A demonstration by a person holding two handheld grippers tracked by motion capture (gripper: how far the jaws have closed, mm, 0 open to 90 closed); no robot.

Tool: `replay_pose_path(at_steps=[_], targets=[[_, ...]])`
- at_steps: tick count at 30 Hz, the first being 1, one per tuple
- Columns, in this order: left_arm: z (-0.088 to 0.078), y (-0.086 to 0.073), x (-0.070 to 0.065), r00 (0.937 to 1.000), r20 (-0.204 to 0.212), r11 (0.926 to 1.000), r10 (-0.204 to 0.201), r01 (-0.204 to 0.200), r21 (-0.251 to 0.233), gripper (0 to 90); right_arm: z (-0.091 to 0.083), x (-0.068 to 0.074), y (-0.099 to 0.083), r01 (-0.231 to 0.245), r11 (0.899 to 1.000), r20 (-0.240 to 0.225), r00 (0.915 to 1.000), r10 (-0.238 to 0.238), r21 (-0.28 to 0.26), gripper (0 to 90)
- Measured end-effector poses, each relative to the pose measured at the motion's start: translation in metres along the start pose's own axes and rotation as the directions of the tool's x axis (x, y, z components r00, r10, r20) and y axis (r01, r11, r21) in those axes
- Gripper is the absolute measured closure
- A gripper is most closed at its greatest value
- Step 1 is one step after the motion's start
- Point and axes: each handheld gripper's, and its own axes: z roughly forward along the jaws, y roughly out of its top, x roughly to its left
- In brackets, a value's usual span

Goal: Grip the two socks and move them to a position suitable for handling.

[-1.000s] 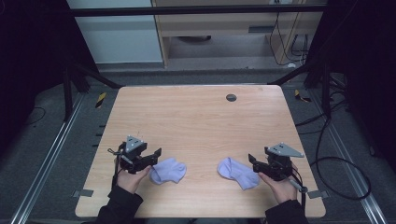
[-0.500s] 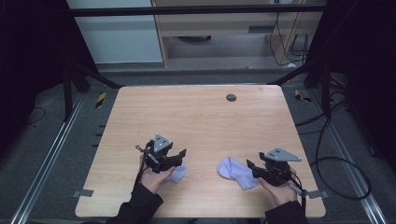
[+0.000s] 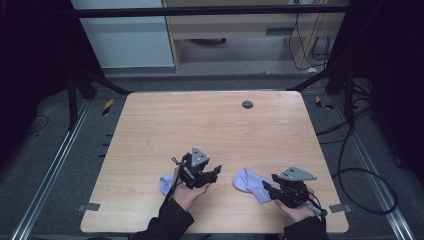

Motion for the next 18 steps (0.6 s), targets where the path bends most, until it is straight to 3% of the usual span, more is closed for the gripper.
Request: replay_pose_path(at_steps=[9, 18], targets=[[0.021, -0.004, -0.019, 0.9993, 0.025, 0.9986, 0.027, -0.028, 0.046, 53.2, 0.003, 0.006, -0.008, 0.014, 0.999, -0.031, 0.9994, -0.013, 0.045, 62.9], [0.041, -0.01, -0.032, 0.9987, 0.041, 0.9957, 0.03, -0.033, 0.087, 56.0, 0.007, 0.012, -0.009, 0.032, 0.996, -0.057, 0.998, -0.027, 0.089, 66.7]])
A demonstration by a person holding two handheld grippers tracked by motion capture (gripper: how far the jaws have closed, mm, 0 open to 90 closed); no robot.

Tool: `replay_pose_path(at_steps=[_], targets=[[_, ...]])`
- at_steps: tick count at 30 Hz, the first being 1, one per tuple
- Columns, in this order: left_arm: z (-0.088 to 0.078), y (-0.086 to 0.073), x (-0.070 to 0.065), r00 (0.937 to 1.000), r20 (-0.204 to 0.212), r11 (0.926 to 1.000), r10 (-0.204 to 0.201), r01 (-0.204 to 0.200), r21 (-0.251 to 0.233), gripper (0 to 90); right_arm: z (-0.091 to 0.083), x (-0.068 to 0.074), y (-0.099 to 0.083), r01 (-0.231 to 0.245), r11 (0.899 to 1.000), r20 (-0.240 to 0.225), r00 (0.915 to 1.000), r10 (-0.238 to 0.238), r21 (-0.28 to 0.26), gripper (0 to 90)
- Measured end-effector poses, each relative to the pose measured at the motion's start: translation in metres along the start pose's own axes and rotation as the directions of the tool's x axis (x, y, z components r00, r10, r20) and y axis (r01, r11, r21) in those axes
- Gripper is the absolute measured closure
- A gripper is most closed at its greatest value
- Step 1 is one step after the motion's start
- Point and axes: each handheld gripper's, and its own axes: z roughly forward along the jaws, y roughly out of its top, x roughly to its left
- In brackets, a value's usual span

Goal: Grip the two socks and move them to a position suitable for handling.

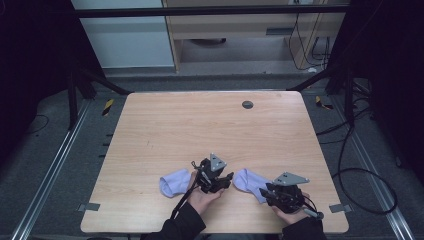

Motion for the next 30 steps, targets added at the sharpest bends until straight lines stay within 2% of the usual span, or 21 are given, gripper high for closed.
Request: replay_pose_path(at_steps=[3, 15, 24, 30], targets=[[0.009, -0.001, -0.006, 1.0, 0.006, 0.9999, 0.004, -0.004, 0.016, 56.7, 0.003, 0.002, -0.001, 0.006, 1.0, -0.01, 0.9999, -0.006, 0.015, 67.5], [0.024, -0.004, -0.014, 0.9998, 0.021, 0.9982, 0.001, -0.003, 0.06, 60.9, 0.013, 0.009, -0.005, 0.04, 0.997, -0.039, 0.9986, -0.037, 0.072, 67.9], [0.028, -0.004, -0.02, 0.9999, 0.005, 0.9963, 0.014, -0.014, 0.085, 72.0, 0.018, 0.009, -0.007, 0.04, 0.994, -0.048, 0.9982, -0.035, 0.104, 69.3], [0.028, -0.005, -0.021, 1.0, 0.003, 0.9959, 0.002, -0.002, 0.09, 79.7, 0.019, 0.008, -0.006, 0.038, 0.993, -0.044, 0.9985, -0.033, 0.109, 75.1]])
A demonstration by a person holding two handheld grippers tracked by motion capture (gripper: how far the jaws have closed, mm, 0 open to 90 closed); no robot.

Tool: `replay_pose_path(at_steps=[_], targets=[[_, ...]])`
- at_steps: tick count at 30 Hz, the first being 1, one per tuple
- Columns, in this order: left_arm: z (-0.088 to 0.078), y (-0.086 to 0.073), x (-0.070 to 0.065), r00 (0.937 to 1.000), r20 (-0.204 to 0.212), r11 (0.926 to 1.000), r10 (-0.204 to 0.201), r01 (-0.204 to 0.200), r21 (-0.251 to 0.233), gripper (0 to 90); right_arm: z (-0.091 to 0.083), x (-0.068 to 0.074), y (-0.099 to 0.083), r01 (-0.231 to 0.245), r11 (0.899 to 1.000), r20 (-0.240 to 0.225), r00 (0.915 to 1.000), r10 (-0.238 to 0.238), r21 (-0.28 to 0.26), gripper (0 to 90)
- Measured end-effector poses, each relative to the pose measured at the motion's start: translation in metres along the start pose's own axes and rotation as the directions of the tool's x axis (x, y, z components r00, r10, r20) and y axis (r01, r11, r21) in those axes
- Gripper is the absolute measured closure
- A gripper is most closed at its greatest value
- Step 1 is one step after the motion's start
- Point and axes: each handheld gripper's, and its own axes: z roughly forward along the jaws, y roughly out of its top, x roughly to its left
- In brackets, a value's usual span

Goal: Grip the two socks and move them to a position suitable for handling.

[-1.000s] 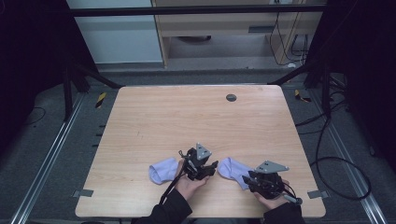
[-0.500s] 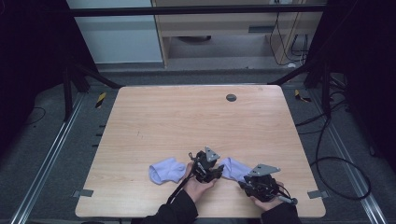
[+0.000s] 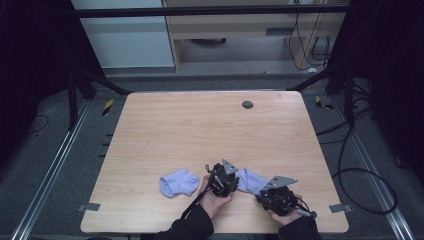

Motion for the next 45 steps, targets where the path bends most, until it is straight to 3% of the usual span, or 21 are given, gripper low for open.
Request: replay_pose_path(at_steps=[1, 6, 12, 19, 23, 24, 26, 27, 30, 31, 33, 37, 41, 44, 45], targets=[[0.0, 0.0, 0.0, 1.0, 0.002, 1.0, -0.005, 0.005, -0.001, 81.3, 0.0, 0.0, 0.001, 0.005, 1.0, 0.008, 1.0, -0.005, 0.008, 79.5], [0.001, 0.0, 0.001, 0.9999, 0.006, 0.9999, -0.015, 0.015, -0.004, 86.8, -0.001, 0.001, 0.003, -0.001, 1.0, 0.009, 1.0, 0.001, 0.014, 83.3], [0.0, 0.0, 0.003, 0.9999, 0.012, 1.0, -0.007, 0.007, -0.002, 88.0, -0.015, -0.001, 0.008, -0.029, 0.995, 0.0, 0.9996, 0.029, -0.091, 83.4], [-0.002, -0.001, 0.003, 0.9994, 0.035, 0.9999, 0.007, -0.007, -0.015, 88.3, -0.029, -0.014, 0.015, -0.102, 0.968, 0.053, 0.9918, 0.116, -0.228, 83.3], [-0.002, -0.001, 0.003, 0.9992, 0.038, 0.9998, 0.015, -0.015, -0.011, 88.4, -0.028, -0.024, 0.02, -0.133, 0.958, 0.093, 0.9825, 0.161, -0.255, 83.1], [-0.002, -0.001, 0.003, 0.999, 0.04, 0.9998, 0.019, -0.018, -0.01, 88.4, -0.026, -0.031, 0.022, -0.148, 0.955, 0.114, 0.9767, 0.182, -0.259, 83.0], [-0.002, -0.001, 0.003, 0.9989, 0.041, 0.9997, 0.023, -0.022, -0.01, 88.4, -0.024, -0.036, 0.024, -0.15, 0.956, 0.127, 0.9742, 0.187, -0.251, 83.0], [-0.002, -0.001, 0.003, 0.9989, 0.04, 0.9997, 0.025, -0.025, -0.008, 88.4, -0.018, -0.046, 0.024, -0.167, 0.957, 0.149, 0.9674, 0.205, -0.238, 82.8], [-0.002, -0.001, 0.003, 0.9988, 0.043, 0.9997, 0.025, -0.024, -0.009, 88.4, -0.014, -0.053, 0.024, -0.181, 0.957, 0.165, 0.9612, 0.221, -0.228, 82.5], [-0.001, -0.001, 0.003, 0.9987, 0.042, 0.9996, 0.028, -0.027, -0.007, 88.4, -0.012, -0.061, 0.024, -0.199, 0.954, 0.183, 0.9529, 0.242, -0.223, 81.6], [-0.001, -0.001, 0.003, 0.9987, 0.042, 0.9996, 0.028, -0.028, -0.008, 88.4, -0.01, -0.065, 0.024, -0.212, 0.952, 0.187, 0.9488, 0.254, -0.221, 80.7], [-0.002, -0.001, 0.004, 0.9993, 0.028, 0.9995, 0.023, -0.023, -0.021, 81.6, -0.008, -0.077, 0.022, -0.196, 0.953, 0.251, 0.9341, 0.254, -0.232, 66.5], [-0.004, 0.0, 0.006, 0.9996, 0.027, 0.9996, 0.005, -0.005, -0.029, 73.5, -0.013, -0.081, 0.017, -0.196, 0.95, 0.244, 0.9357, 0.255, -0.242, 59.9], [-0.005, 0.0, 0.006, 0.9996, 0.027, 0.9996, 0.004, -0.004, -0.028, 71.2, -0.011, -0.082, 0.014, -0.193, 0.958, 0.245, 0.9387, 0.243, -0.212, 59.6], [-0.004, -0.001, 0.005, 0.9995, 0.031, 0.9997, -0.001, 0.002, -0.023, 70.9, -0.007, -0.083, 0.013, -0.189, 0.965, 0.244, 0.9419, 0.231, -0.182, 59.5]])
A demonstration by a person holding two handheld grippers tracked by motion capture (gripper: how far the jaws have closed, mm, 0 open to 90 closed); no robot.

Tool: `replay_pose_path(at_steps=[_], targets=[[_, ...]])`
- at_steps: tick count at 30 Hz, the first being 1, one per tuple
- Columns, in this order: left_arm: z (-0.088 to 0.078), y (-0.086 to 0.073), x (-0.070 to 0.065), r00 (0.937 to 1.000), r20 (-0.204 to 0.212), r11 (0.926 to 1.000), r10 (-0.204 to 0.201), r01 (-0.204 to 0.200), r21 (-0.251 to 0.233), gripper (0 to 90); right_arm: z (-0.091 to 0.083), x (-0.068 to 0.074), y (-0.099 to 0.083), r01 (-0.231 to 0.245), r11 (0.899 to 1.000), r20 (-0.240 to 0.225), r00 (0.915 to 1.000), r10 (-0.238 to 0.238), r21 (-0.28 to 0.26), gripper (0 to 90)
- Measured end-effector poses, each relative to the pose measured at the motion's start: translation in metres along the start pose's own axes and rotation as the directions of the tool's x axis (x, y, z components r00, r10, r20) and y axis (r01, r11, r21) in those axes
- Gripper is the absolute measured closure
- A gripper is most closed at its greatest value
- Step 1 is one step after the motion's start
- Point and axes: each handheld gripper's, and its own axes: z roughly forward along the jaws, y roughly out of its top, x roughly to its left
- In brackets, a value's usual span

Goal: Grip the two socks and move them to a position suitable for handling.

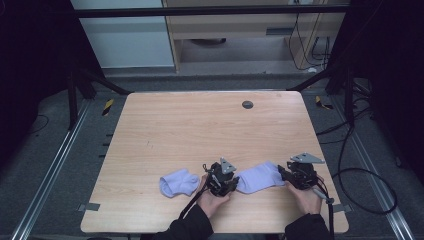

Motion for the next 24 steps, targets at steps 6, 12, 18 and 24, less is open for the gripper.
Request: replay_pose_path(at_steps=[6, 12, 18, 24], targets=[[0.003, -0.001, 0.0, 1.0, -0.003, 0.9998, -0.006, 0.006, 0.018, 78.2, 0.012, -0.001, -0.003, 0.016, 0.998, 0.003, 0.9999, -0.016, 0.053, 64.9], [0.004, 0.0, 0.0, 0.9998, -0.003, 0.9997, -0.018, 0.018, 0.017, 87.6, 0.014, -0.004, -0.004, 0.011, 0.997, 0.0, 0.9999, -0.011, 0.083, 80.5], [0.007, 0.005, 0.002, 0.9997, -0.008, 0.9997, -0.023, 0.023, 0.003, 88.5, -0.001, -0.003, -0.003, 0.009, 0.998, 0.002, 1.0, -0.009, 0.06, 87.2], [0.015, 0.01, 0.002, 0.9999, 0.0, 0.9999, -0.012, 0.012, 0.002, 88.2, -0.014, -0.005, -0.012, -0.003, 0.996, 0.03, 0.9996, 0.001, 0.086, 87.2]])
